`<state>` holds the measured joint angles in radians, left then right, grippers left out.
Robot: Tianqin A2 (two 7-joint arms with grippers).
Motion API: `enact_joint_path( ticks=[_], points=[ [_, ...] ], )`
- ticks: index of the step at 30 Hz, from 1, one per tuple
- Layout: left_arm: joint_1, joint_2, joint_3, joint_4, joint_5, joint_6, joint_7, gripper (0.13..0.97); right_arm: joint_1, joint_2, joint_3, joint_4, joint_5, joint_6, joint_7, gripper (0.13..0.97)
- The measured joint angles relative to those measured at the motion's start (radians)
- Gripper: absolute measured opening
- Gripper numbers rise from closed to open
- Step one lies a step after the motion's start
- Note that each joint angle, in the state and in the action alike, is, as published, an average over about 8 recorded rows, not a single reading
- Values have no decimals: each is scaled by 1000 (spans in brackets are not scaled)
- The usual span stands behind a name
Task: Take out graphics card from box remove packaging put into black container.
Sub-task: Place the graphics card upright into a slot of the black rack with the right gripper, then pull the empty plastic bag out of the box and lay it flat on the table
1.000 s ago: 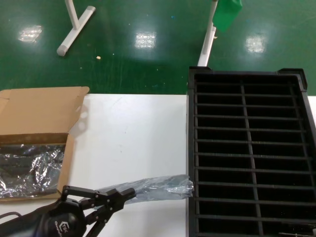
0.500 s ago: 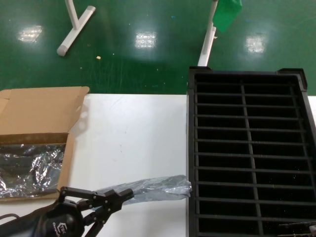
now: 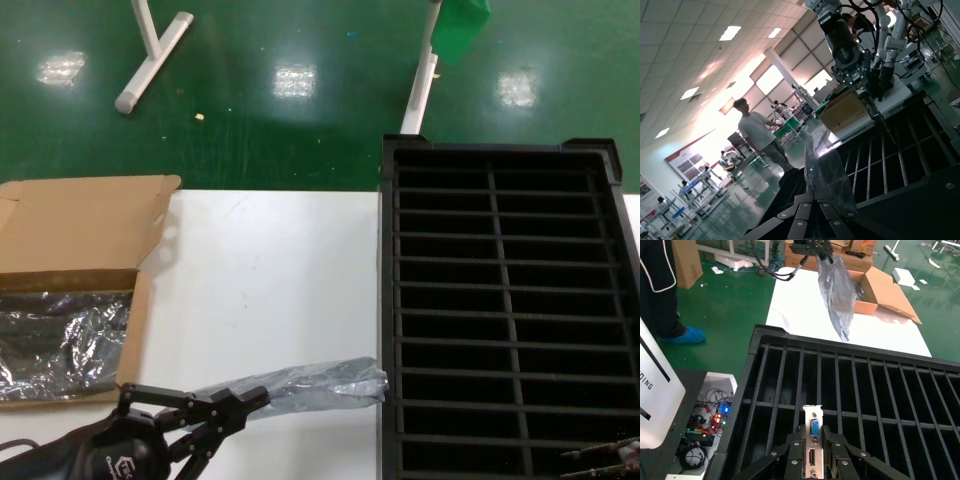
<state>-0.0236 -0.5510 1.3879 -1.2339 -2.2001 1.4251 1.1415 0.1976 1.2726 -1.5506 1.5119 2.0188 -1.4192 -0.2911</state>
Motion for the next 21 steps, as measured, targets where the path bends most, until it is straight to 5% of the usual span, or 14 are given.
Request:
enact_joint_path(
  ticks=[14,21],
  points=[
    [-4,0,-1,-3,1,-3,-5,142,-39,-4,31,19,37,51,36,250],
    [-9,-4,-4,-18,0,-12,-19,142,-94,-45,106,9,72,109,45,356]
  ],
)
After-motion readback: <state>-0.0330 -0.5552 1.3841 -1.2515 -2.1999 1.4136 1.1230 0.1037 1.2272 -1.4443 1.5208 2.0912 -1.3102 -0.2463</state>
